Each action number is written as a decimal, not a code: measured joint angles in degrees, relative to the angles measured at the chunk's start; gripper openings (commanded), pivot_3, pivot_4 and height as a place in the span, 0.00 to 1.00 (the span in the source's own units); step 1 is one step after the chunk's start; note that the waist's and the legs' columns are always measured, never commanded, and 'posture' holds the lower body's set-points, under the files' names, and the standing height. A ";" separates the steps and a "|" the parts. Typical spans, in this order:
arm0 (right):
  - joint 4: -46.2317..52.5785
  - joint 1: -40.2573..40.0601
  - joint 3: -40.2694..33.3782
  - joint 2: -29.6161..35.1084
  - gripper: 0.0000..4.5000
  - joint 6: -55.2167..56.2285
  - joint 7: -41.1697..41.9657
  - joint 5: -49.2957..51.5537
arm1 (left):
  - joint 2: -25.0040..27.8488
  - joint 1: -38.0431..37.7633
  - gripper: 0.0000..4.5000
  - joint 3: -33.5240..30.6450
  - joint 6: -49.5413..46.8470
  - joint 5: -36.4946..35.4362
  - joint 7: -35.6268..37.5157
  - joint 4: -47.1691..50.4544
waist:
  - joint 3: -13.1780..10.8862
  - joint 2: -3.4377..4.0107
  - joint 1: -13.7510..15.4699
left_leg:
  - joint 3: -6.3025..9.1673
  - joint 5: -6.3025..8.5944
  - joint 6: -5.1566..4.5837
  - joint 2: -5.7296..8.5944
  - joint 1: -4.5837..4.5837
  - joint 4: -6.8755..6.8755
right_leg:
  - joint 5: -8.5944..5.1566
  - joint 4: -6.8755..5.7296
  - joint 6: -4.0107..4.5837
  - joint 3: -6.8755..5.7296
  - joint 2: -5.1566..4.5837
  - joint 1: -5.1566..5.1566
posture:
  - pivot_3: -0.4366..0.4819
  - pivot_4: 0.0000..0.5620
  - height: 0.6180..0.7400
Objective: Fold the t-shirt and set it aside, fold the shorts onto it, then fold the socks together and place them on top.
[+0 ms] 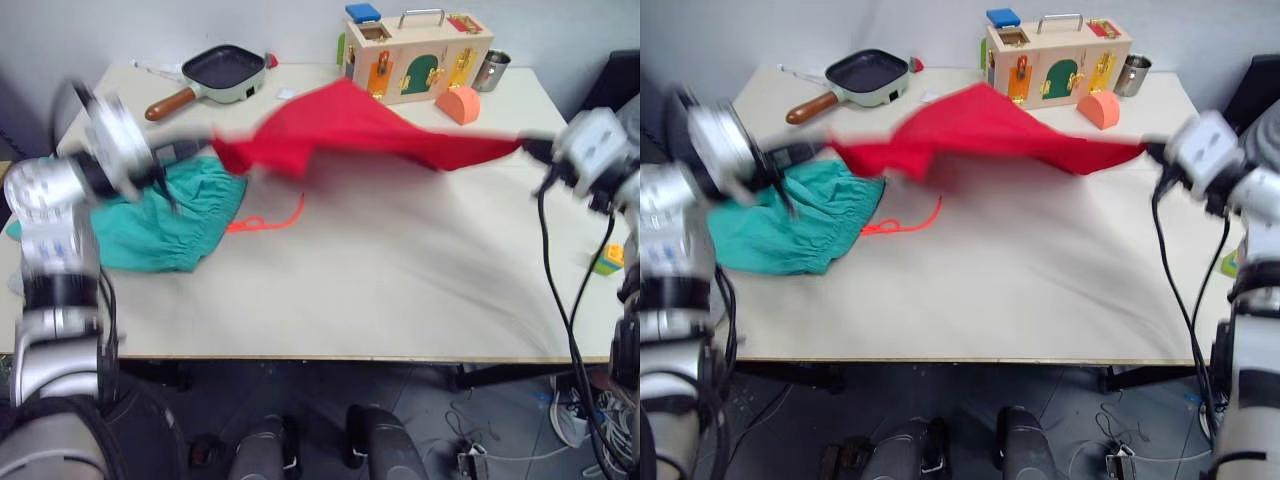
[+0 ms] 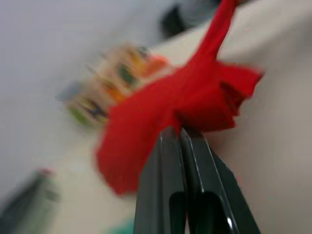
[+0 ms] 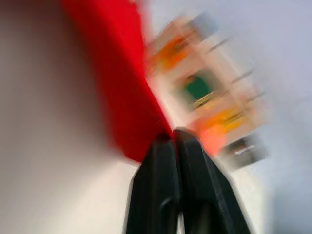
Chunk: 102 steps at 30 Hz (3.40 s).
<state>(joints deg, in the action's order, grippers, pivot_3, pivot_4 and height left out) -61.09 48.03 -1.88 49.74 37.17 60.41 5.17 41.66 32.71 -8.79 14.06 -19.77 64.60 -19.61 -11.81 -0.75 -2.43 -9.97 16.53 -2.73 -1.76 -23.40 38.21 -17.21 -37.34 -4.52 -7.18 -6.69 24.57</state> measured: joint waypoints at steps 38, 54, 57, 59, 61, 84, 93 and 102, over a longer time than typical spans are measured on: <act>37.02 -35.35 -2.52 10.72 0.01 -38.33 26.17 13.71 | 16.40 -29.24 0.00 -5.06 -45.52 -17.60 5.96 31.98 | 0.10 0.27 0.83 | 0.16 0.49 0.26 -0.02 1.20 -0.12 | -0.30 0.37 0.51 -0.07 -0.60 -1.06 | 0.48 0.27 1.00; 35.92 -21.35 3.69 6.05 0.01 -55.25 24.65 11.87 | 10.65 -19.74 0.00 -1.03 -53.43 -15.63 -1.88 25.88 | 0.10 0.25 0.88 | 0.13 0.47 0.23 0.02 1.07 -0.03 | -0.30 0.37 0.50 -0.12 -0.57 -1.00 | 0.48 0.27 1.00; 35.92 -21.34 3.31 4.77 0.01 -54.06 23.01 11.79 | 9.77 -19.48 0.00 -0.91 -52.81 -14.85 -3.10 25.59 | 0.10 0.25 0.87 | 0.13 0.47 0.23 0.01 1.06 -0.03 | -0.30 0.35 0.50 -0.12 -0.57 -0.99 | 0.48 0.27 1.00; 35.92 -21.34 2.56 3.93 0.01 -53.20 21.83 11.87 | 9.65 -19.38 0.00 -0.91 -52.73 -14.47 -3.48 25.58 | 0.10 0.25 0.87 | 0.12 0.47 0.23 0.01 1.06 -0.03 | -0.30 0.36 0.50 -0.12 -0.57 -0.99 | 0.48 0.27 1.00; 36.05 -21.36 1.20 3.78 0.11 -53.32 21.20 12.53 | 9.53 -19.45 0.10 -0.92 -52.65 -14.31 -3.71 25.57 | 0.10 0.25 0.87 | 0.11 0.47 0.23 0.01 1.06 -0.03 | -0.30 0.36 0.50 -0.11 -0.57 -0.99 | 0.48 0.27 1.00; 65.19 -38.26 -4.32 -4.07 0.00 -47.12 15.53 19.44 | 6.71 -33.69 0.35 -2.77 -34.04 -12.10 4.81 38.96 | 0.15 0.17 1.00 | 0.15 0.58 0.29 0.03 1.11 -0.11 | -0.30 0.45 0.49 -0.12 -0.59 -1.05 | 0.48 0.27 1.00; 58.05 -35.68 -0.23 -5.76 0.00 -39.67 9.74 10.69 | 6.27 -26.97 0.01 6.94 -18.97 3.04 4.98 26.55 | 0.16 0.17 0.90 | 0.13 0.59 0.20 0.03 1.10 -0.11 | -0.30 0.44 0.49 -0.13 -0.60 -1.01 | 0.48 0.27 1.00; 54.19 -33.32 0.66 -6.80 0.00 -38.29 8.33 9.62 | 0.16 -21.95 0.01 7.87 -19.30 0.89 2.21 23.25 | 0.16 0.17 0.90 | 0.15 0.56 0.13 0.01 1.09 0.00 | -0.29 0.39 0.48 -0.18 -0.59 -1.07 | 0.48 0.27 1.00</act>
<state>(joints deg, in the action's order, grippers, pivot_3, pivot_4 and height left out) -6.90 14.71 -1.21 42.94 -1.12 68.74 14.78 41.82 10.76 -0.92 -5.24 -18.88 66.81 3.64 -11.65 -0.59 -1.53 -9.82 17.08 -2.59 -1.75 -22.31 38.21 -17.50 -36.94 -4.04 -7.37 -7.28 23.49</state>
